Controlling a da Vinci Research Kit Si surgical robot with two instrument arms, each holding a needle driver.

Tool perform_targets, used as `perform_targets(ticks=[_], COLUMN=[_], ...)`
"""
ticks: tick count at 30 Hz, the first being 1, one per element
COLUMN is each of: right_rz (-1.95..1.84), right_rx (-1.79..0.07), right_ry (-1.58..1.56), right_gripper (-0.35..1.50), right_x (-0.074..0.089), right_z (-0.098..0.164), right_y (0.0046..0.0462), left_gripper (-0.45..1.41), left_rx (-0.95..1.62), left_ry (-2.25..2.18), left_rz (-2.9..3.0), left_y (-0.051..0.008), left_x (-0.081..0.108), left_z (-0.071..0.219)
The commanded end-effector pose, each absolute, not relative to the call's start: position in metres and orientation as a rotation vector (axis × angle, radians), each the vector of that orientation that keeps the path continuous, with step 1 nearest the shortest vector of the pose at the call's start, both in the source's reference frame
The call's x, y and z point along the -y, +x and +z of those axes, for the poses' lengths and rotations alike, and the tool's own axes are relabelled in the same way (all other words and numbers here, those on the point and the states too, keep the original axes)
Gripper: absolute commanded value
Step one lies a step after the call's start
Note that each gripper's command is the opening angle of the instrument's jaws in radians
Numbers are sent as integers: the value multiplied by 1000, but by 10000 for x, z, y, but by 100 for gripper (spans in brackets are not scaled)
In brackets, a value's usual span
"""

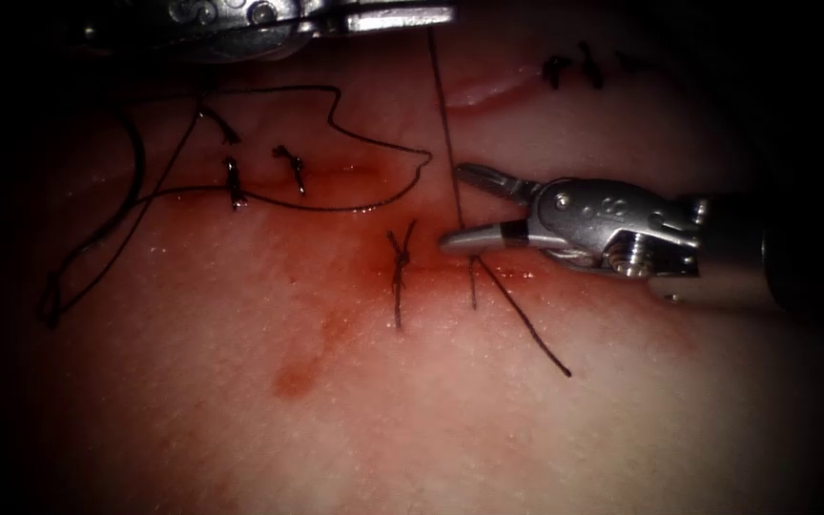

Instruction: Wound Closure

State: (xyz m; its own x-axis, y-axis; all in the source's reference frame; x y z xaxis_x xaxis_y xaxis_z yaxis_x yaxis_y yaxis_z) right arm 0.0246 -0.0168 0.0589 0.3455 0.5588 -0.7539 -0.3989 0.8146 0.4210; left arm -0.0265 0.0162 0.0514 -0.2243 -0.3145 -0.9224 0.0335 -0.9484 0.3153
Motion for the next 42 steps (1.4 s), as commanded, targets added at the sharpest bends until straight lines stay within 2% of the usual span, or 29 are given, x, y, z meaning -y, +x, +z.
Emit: perform_targets(ticks=[1,28,31,37,39,42], right_rz=[622,608,607,648,666,635], right_rx=[-1057,-1089,-1086,-1147,-1174,-1204], right_ry=[189,206,206,174,170,129], right_gripper=[135,128,105,42,-35,-35], right_x=[169,175,177,165,160,156], right_z=[590,579,579,570,567,561], right_y=[261,291,291,297,300,303], left_gripper=[-45,-45,-45,-45,-45,-45], left_rx=[340,355,355,356,358,359], left_ry=[1799,1781,1783,1791,1789,1790], left_rz=[-2270,-2269,-2266,-2255,-2256,-2253], left_y=[-272,-278,-278,-282,-283,-284], left_x=[-168,-162,-162,-160,-159,-157], left_z=[518,505,505,506,506,507])
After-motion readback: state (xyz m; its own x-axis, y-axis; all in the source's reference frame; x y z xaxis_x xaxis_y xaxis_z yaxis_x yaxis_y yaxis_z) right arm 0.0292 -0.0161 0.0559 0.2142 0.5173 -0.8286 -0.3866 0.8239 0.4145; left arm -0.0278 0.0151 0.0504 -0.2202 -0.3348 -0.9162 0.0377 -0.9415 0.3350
